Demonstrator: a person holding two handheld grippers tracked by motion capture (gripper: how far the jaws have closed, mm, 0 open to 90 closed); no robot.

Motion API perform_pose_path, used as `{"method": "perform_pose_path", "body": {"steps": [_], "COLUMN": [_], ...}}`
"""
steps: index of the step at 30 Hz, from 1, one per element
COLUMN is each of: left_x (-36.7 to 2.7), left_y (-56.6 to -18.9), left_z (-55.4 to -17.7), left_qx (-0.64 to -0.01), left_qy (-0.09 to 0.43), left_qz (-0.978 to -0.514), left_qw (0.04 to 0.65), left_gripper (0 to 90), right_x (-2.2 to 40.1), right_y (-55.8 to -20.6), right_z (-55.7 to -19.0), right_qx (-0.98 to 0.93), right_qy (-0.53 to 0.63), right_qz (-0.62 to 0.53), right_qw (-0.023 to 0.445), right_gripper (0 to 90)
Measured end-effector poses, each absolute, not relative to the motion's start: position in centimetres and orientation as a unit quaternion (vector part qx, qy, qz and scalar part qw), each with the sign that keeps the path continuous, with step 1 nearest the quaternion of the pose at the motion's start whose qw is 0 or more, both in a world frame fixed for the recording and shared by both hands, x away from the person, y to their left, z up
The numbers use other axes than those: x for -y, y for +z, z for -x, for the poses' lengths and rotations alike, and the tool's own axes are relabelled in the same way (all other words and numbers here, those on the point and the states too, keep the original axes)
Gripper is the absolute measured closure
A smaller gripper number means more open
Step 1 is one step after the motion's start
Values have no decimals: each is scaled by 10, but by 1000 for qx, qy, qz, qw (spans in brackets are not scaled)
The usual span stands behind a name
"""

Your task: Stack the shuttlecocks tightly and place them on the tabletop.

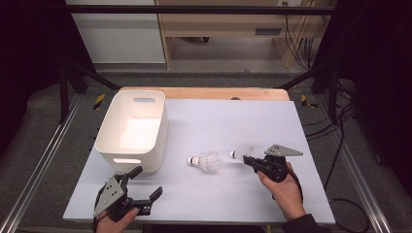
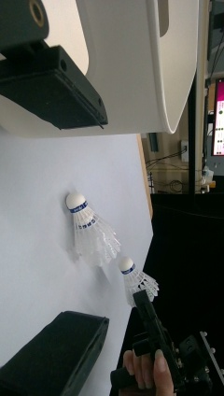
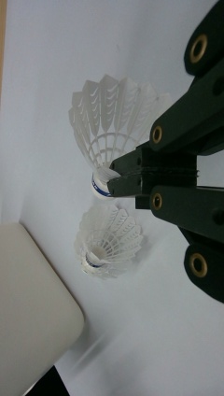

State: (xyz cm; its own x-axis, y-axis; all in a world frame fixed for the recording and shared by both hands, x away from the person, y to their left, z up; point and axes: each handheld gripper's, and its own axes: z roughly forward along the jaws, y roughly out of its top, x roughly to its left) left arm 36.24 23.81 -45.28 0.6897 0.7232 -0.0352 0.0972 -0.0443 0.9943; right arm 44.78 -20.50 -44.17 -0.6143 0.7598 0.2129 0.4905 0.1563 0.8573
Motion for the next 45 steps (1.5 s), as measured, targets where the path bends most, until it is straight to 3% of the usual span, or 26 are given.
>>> {"method": "perform_pose_path", "body": {"steps": [45], "left_x": [-239], "left_y": [-453], "left_z": [-363], "left_qx": [-303], "left_qy": [252], "left_qz": [-680], "left_qw": [618], "left_gripper": [41], "right_x": [172], "right_y": [-463], "right_z": [-452], "right_qx": [-742], "right_qy": [517], "right_qz": [-419], "right_qw": [79], "right_gripper": [900]}}
